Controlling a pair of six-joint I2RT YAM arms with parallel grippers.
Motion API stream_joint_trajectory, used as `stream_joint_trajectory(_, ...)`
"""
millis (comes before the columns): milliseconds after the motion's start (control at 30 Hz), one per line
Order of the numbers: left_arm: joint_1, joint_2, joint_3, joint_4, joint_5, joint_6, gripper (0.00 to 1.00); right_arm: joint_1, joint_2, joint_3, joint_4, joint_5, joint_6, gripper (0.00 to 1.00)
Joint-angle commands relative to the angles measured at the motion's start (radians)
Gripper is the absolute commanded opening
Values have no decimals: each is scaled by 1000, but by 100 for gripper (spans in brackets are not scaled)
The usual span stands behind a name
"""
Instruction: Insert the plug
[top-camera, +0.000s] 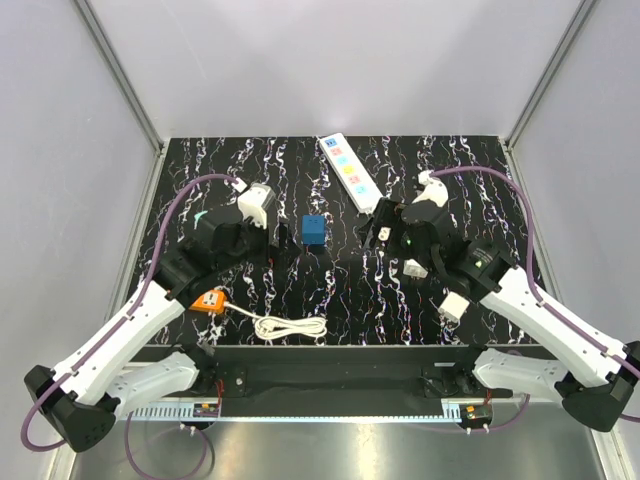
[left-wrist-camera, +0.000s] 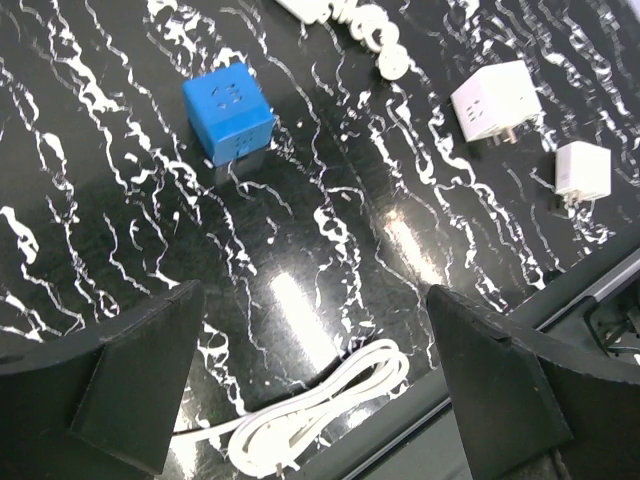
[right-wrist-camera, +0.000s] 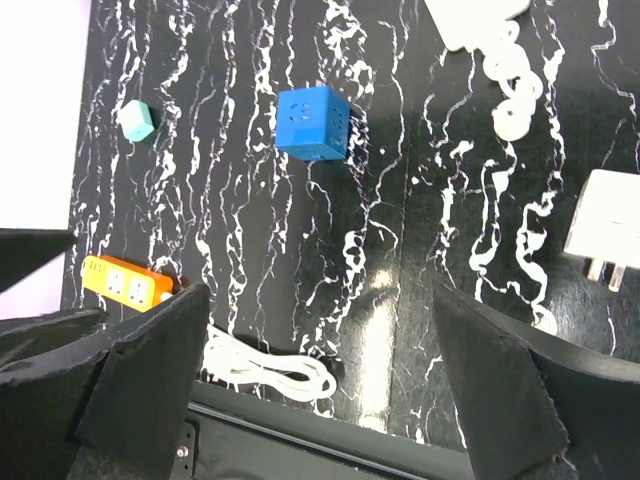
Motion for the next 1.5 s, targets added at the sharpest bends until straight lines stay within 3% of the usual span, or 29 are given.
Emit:
stream_joint_trajectory(0,-1,-10,36,58,28,-6,99,-2,-24,-34,-8,31,38,100)
stream_joint_trajectory(200,-1,-9,12,58,20,24,99,-2,-46,-108,-59,78,41,100)
stream_joint_trajectory(333,-1,-25,-2,58,-10,27,99,-25,37,-116,-141,205,-14,100)
stream_joint_trajectory(533,-1,-36,-26,64,-9,24,99,-233,232,-21,-231,269,-102,100)
stream_joint_trajectory(933,-1,-44,-37,62,-35,8,99,-313,378,-114,-31,72,-232,100)
stream_joint_trajectory(1200,-1,-36,-37,66,-33,-21,99,-334,471,-143,53,86,-275,100)
stream_joint_trajectory(1333,-2,-19,-30,59,11,-47,99,-347,543,-140,79,48,-317,95)
stream_joint_trajectory(1467,5,33,15,29,86,-84,99,-351,553,-143,58,23,-245,96)
